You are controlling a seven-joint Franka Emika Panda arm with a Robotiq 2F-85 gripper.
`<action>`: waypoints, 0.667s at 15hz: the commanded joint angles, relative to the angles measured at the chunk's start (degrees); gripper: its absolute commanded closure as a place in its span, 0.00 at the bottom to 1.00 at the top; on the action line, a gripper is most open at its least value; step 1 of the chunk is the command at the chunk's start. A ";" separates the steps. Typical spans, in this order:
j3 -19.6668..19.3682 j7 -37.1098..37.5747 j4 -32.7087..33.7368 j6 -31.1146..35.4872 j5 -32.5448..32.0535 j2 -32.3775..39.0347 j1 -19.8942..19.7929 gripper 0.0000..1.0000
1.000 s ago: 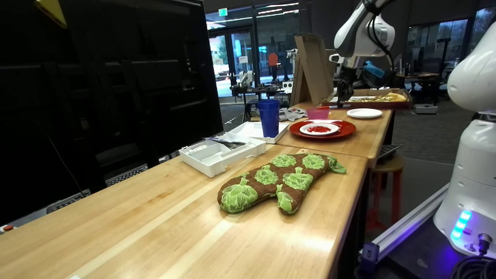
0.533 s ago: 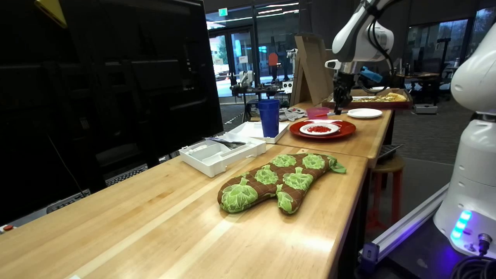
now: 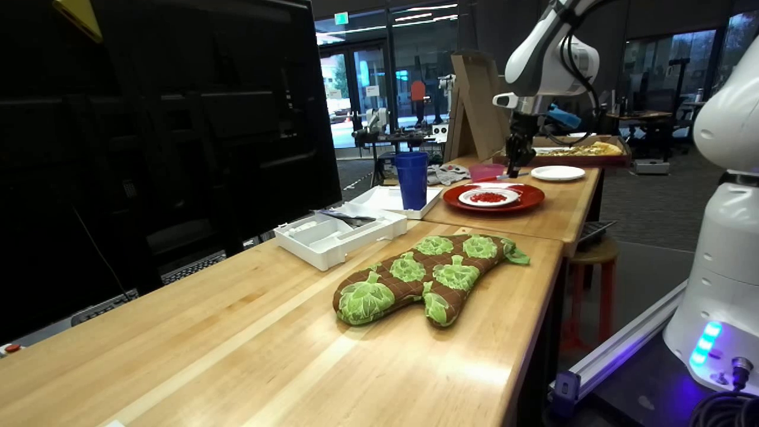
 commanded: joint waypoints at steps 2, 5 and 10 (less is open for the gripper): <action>-1.43 0.10 2.43 -0.62 1.96 2.27 1.46 0.97; -1.98 -0.23 5.17 -1.41 4.91 5.08 1.30 0.97; -1.40 -1.09 9.99 -3.70 10.91 9.71 0.22 0.97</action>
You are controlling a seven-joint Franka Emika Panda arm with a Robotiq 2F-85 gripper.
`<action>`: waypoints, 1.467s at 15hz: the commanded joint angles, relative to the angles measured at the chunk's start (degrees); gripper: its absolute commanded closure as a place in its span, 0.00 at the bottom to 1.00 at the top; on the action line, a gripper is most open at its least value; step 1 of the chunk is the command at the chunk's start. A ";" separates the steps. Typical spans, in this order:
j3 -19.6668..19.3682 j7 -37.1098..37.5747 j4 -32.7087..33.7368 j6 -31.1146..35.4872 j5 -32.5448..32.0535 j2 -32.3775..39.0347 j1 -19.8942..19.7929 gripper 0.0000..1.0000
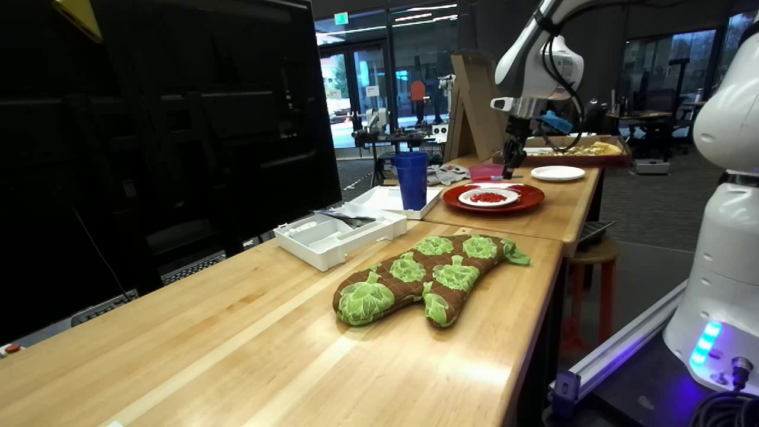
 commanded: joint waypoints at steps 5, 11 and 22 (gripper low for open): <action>1.07 -0.71 5.79 -3.65 4.34 5.44 -1.12 0.97; 2.13 -0.48 7.88 -5.44 4.70 7.50 -2.21 0.97; 3.28 0.21 9.24 -6.74 3.71 8.72 -3.37 0.42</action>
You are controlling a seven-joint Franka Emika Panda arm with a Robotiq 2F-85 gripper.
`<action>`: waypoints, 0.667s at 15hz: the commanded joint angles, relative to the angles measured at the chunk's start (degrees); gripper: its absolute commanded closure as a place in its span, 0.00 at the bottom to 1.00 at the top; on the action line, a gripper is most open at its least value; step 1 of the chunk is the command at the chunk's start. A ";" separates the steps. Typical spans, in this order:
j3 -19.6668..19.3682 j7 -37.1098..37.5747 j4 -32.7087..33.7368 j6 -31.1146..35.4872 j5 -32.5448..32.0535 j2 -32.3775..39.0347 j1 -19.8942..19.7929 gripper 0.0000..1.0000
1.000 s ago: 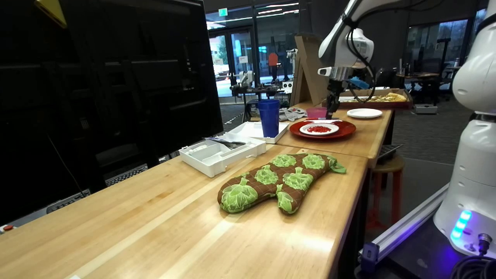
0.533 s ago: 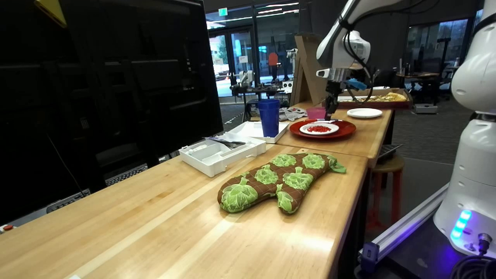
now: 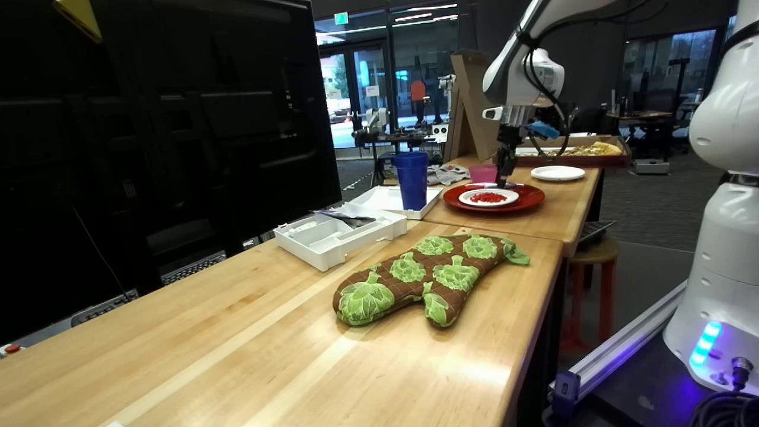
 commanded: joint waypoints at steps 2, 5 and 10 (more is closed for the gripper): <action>0.98 0.12 0.95 -1.35 0.48 0.15 -1.05 0.28; 1.09 -0.03 0.80 -1.41 0.53 -0.18 -1.20 0.08; 0.81 -1.04 -1.51 -1.77 0.70 -3.29 -1.84 0.00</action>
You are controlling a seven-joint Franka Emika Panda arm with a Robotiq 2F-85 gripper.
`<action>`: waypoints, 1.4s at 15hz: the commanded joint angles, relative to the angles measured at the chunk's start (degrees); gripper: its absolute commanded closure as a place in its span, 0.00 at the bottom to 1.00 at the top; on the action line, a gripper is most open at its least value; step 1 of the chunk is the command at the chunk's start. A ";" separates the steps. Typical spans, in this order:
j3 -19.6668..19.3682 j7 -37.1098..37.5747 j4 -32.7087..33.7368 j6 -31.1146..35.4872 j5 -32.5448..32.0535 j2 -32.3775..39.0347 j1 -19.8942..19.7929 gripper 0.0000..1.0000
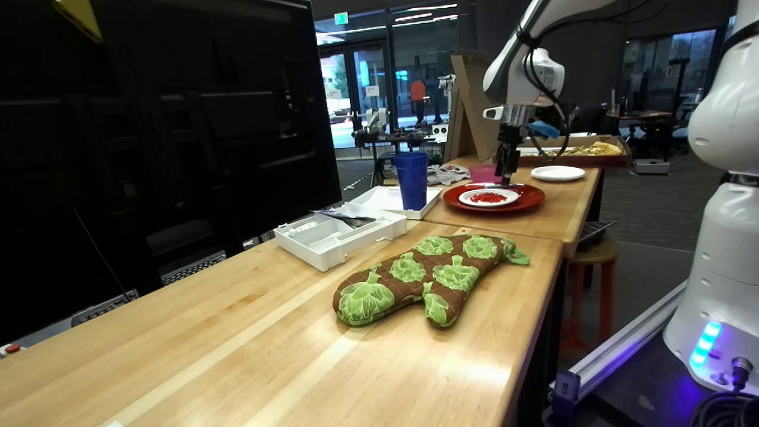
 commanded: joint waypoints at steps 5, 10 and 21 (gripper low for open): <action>-0.78 -3.59 -5.43 -0.70 1.42 -8.34 -2.06 0.00; -4.27 -8.13 -9.32 0.01 3.93 -13.53 -2.00 0.00; -11.24 -6.73 -12.09 4.61 15.59 -13.75 -2.35 0.00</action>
